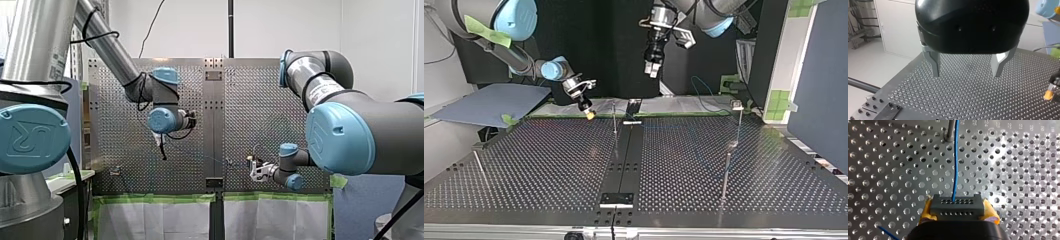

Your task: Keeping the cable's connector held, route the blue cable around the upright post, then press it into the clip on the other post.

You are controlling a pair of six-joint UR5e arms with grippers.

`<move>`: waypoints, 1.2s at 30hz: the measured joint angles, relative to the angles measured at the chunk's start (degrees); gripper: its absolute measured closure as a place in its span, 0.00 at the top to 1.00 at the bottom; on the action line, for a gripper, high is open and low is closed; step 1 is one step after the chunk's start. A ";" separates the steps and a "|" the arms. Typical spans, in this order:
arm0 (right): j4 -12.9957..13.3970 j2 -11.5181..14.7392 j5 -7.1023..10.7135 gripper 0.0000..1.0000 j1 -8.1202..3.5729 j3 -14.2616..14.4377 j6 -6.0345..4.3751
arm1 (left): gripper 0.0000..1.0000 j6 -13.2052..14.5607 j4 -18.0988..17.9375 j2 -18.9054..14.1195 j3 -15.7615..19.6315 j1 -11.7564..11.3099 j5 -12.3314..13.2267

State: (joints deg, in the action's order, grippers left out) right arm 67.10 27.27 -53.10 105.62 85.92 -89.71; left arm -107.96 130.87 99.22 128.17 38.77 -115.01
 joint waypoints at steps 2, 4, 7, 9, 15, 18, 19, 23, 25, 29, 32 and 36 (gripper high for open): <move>-0.07 -0.03 -0.02 0.00 0.14 0.00 0.09 | 1.00 -0.11 0.11 -1.11 1.09 0.08 -0.01; -0.31 -0.06 -0.08 0.00 0.19 0.01 0.19 | 1.00 -0.15 -0.12 -2.24 2.23 0.06 -0.01; -0.77 -0.12 -0.24 0.00 0.19 0.01 0.24 | 1.00 -0.24 -0.66 -3.94 3.93 -0.08 0.01; -0.93 -0.15 -0.34 0.00 0.07 0.01 0.23 | 1.00 -0.26 -0.79 -4.99 4.98 -0.17 0.02; -1.14 -0.21 -0.36 0.00 -0.16 0.01 0.29 | 1.00 -0.24 -1.09 -6.67 7.34 -0.23 0.16; -1.16 -0.22 -0.35 0.00 -0.17 0.00 0.30 | 1.00 -0.23 -1.12 -6.78 7.54 -0.25 0.18; -1.16 -0.22 -0.35 0.00 -0.18 0.01 0.30 | 1.00 -0.23 -1.13 -6.80 7.58 -0.25 0.18; -1.17 -0.23 -0.35 0.00 -0.19 0.01 0.31 | 1.00 -0.23 -1.14 -6.80 7.60 -0.25 0.19; -1.17 -0.23 -0.35 0.00 -0.19 0.00 0.31 | 1.00 -0.23 -1.14 -6.81 7.60 -0.25 0.19; -1.17 -0.23 -0.35 0.00 -0.19 0.00 0.31 | 1.00 -0.22 -1.14 -6.82 7.62 -0.25 0.19; -1.17 -0.23 -0.35 0.00 -0.19 0.00 0.30 | 1.00 -0.23 -1.14 -6.82 7.62 -0.25 0.19; -1.17 -0.23 -0.35 0.00 -0.19 0.00 0.31 | 1.00 -0.23 -1.14 -6.82 7.62 -0.25 0.19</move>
State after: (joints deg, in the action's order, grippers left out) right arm 65.93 27.04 -53.45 105.43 85.92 -89.40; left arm -108.19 129.74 92.40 135.78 38.52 -114.82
